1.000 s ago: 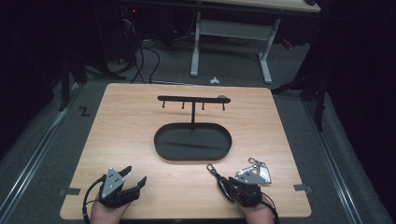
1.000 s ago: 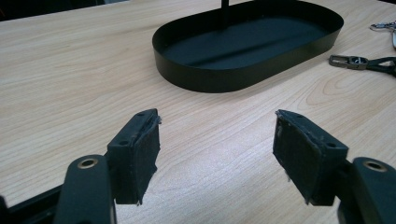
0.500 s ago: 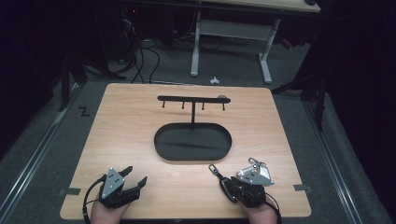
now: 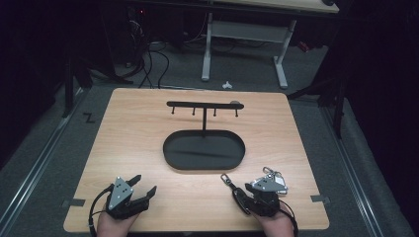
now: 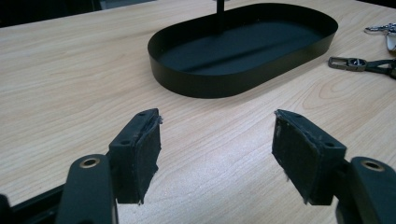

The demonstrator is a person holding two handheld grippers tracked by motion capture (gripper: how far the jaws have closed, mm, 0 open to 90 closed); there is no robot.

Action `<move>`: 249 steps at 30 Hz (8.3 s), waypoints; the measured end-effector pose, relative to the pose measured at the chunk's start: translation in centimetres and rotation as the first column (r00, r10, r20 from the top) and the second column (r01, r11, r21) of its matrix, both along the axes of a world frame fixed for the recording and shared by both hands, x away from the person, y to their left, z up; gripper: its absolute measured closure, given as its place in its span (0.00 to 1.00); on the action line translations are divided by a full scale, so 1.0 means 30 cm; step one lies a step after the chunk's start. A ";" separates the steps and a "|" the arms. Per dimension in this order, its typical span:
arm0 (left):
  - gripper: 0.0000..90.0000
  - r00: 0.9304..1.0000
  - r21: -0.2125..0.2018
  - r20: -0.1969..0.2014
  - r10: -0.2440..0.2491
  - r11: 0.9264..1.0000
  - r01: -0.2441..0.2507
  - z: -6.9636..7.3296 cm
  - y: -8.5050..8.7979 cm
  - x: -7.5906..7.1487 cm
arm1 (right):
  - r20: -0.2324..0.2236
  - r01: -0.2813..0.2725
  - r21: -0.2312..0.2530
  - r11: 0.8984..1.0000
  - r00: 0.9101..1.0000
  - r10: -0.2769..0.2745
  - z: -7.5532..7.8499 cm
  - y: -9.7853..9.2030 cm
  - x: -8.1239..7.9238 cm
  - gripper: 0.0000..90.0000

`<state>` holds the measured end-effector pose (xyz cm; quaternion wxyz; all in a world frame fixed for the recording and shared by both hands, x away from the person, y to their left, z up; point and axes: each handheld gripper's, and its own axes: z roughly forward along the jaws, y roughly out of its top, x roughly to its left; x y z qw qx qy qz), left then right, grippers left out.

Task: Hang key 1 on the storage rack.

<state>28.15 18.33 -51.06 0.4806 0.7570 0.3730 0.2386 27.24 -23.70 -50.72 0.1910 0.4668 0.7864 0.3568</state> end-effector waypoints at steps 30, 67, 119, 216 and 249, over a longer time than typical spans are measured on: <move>0.30 0.999 0.038 -0.035 -0.026 0.999 0.027 -0.028 -0.061 -0.018 | -0.192 -0.082 -0.071 0.994 0.979 0.067 0.150 0.086 0.164 0.57; 0.33 0.992 -0.004 0.013 -0.129 0.992 0.129 0.020 -0.059 -0.026 | -0.507 -0.221 -0.320 0.921 0.861 0.030 0.107 0.217 0.270 0.61; 0.36 0.990 -0.040 0.067 -0.125 0.991 0.128 0.050 -0.074 -0.038 | -0.616 -0.307 -0.380 0.873 0.787 0.009 0.066 0.243 0.329 0.90; 0.36 0.986 -0.003 0.021 -0.165 0.986 0.166 0.031 -0.074 -0.038 | -0.238 0.006 -0.240 0.971 0.969 -0.065 0.501 0.289 0.587 0.80; 0.36 0.986 0.018 0.007 -0.169 0.985 0.169 0.022 -0.093 -0.037 | -0.349 0.165 -0.270 0.949 0.902 -0.256 0.137 -0.218 0.269 0.71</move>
